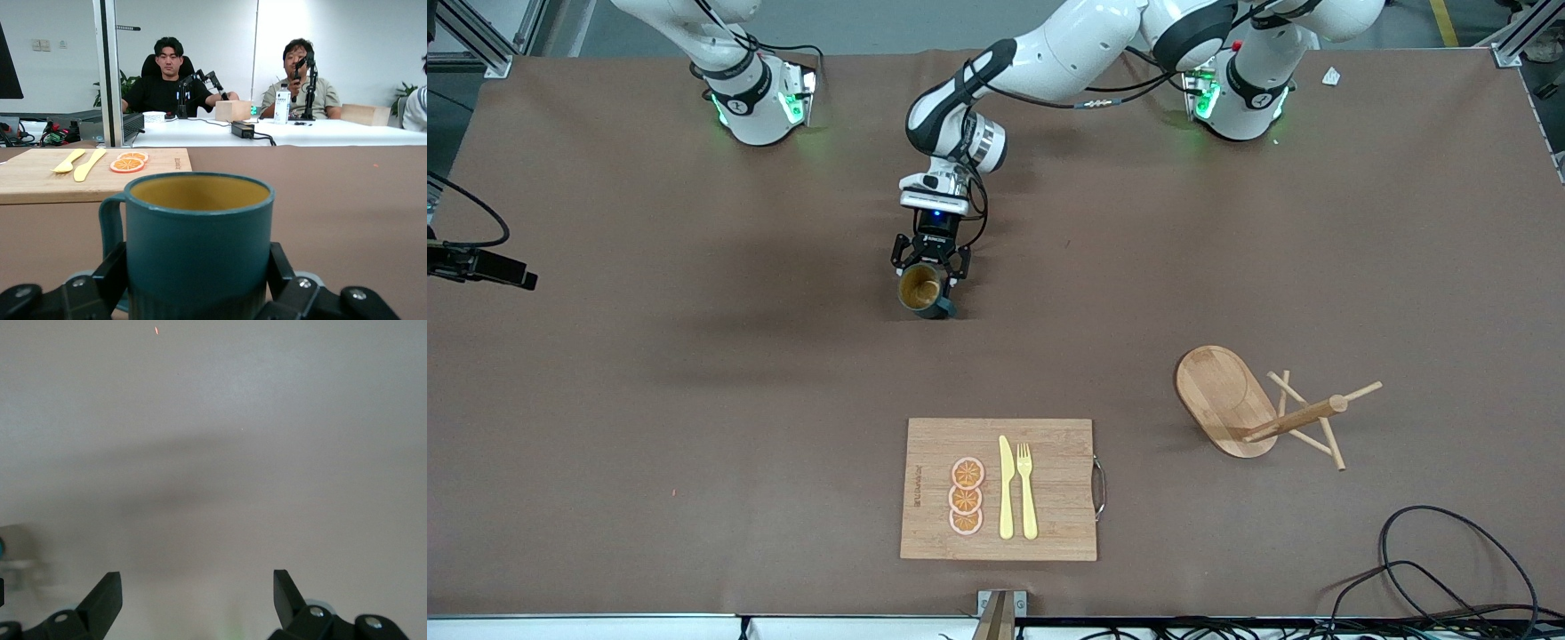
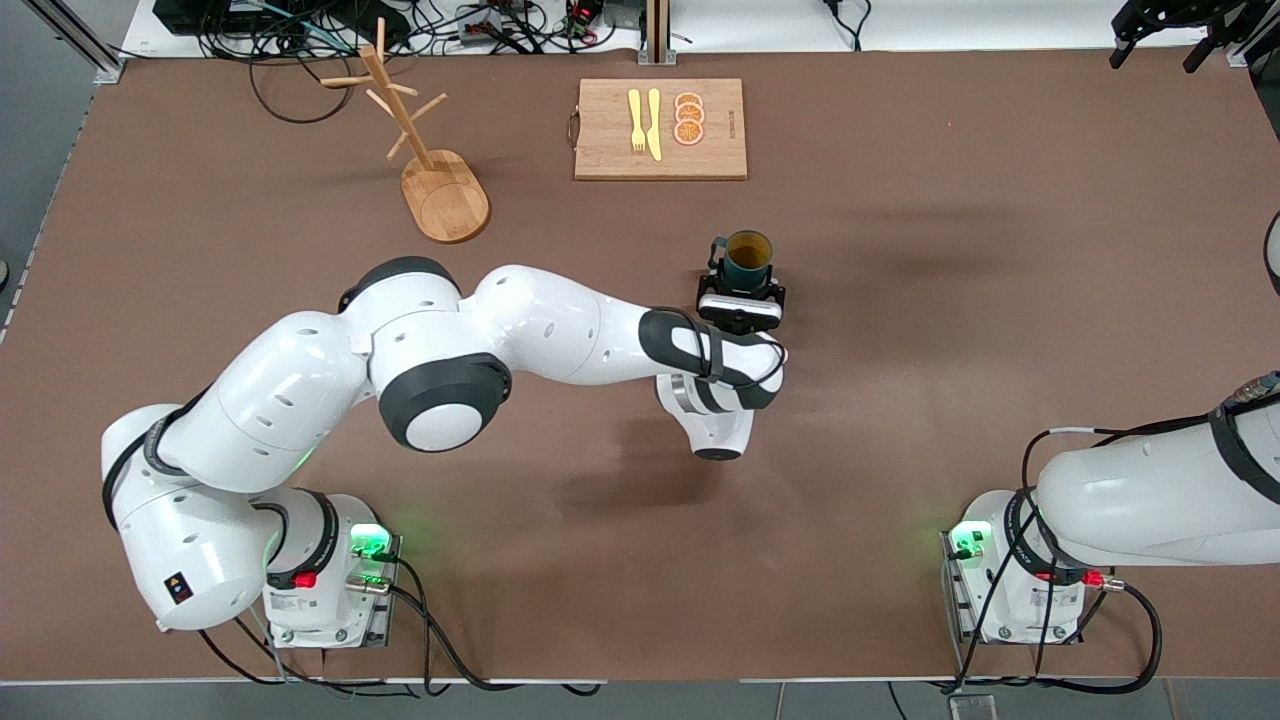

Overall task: Transfer cup from left to right arm and place
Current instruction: 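Carry the teal mug to mid-table and lower it with the left gripper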

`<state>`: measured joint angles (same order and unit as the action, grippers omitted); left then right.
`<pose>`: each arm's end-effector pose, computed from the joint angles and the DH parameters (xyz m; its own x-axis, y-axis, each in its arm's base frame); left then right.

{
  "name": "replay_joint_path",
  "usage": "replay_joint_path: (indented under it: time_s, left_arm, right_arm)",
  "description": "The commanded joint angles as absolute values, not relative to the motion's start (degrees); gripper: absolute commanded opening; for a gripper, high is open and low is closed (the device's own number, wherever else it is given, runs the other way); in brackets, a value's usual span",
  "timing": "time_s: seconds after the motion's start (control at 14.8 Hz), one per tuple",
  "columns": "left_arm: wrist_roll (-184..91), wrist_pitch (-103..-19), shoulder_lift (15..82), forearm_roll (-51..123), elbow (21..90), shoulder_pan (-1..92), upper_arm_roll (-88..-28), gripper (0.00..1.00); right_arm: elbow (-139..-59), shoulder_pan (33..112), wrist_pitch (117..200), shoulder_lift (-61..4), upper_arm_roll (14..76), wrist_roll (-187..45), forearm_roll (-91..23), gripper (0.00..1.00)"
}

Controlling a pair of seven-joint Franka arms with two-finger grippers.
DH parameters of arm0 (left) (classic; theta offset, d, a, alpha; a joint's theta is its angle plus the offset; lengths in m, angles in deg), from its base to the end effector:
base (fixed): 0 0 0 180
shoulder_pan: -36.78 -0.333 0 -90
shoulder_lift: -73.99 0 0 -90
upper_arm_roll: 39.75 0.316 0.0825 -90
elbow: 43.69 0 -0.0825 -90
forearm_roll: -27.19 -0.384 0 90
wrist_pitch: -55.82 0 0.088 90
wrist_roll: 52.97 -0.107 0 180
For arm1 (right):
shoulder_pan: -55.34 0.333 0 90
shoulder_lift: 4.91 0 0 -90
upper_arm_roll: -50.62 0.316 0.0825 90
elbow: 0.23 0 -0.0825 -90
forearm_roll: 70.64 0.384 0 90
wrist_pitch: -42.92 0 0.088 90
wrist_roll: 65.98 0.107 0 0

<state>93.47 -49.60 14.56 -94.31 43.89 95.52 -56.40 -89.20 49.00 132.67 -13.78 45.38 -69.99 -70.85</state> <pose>0.2714 -0.6385 0.0771 0.1510 0.0236 0.9883 -0.2047 -0.9773 0.0547 0.5824 -0.1160 0.5439 0.9814 -0.1306 -0.1410 -0.1308 -0.9914 0.0079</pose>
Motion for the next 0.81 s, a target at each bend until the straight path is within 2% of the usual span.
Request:
replay_joint_path:
  time_s: [0.0,0.41,0.47,0.54,0.61,0.74]
  left_arm:
    - [95.0,-47.5,13.4,-95.8,42.9,96.5,-56.1,0.65]
    - [95.9,-46.0,12.6,-94.6,43.1,97.6,-56.3,0.68]
    - [95.7,-46.0,12.6,-94.5,43.1,97.8,-56.4,0.72]
    - [95.6,-46.0,12.6,-94.5,43.1,97.8,-56.5,0.83]
    - [95.6,-46.0,12.6,-94.2,43.1,97.9,-56.6,0.99]
    - [95.1,-46.0,13.2,-90.9,43.1,99.0,-56.6,1.0]
  right_arm:
    - [-89.0,48.0,133.8,-14.9,46.2,-69.9,-71.7,1.0]
    - [-89.3,49.6,134.9,-15.5,46.5,-55.6,-71.3,1.0]
    - [-89.7,49.6,135.4,-15.6,46.5,-55.4,-70.8,1.0]
    - [-90.0,49.5,135.6,-15.9,46.5,-55.3,-70.2,1.0]
    - [-90.2,49.6,136.0,-16.1,46.5,-55.2,-69.5,1.0]
    - [-90.3,49.5,136.4,-16.2,46.5,-52.8,-69.0,1.0]
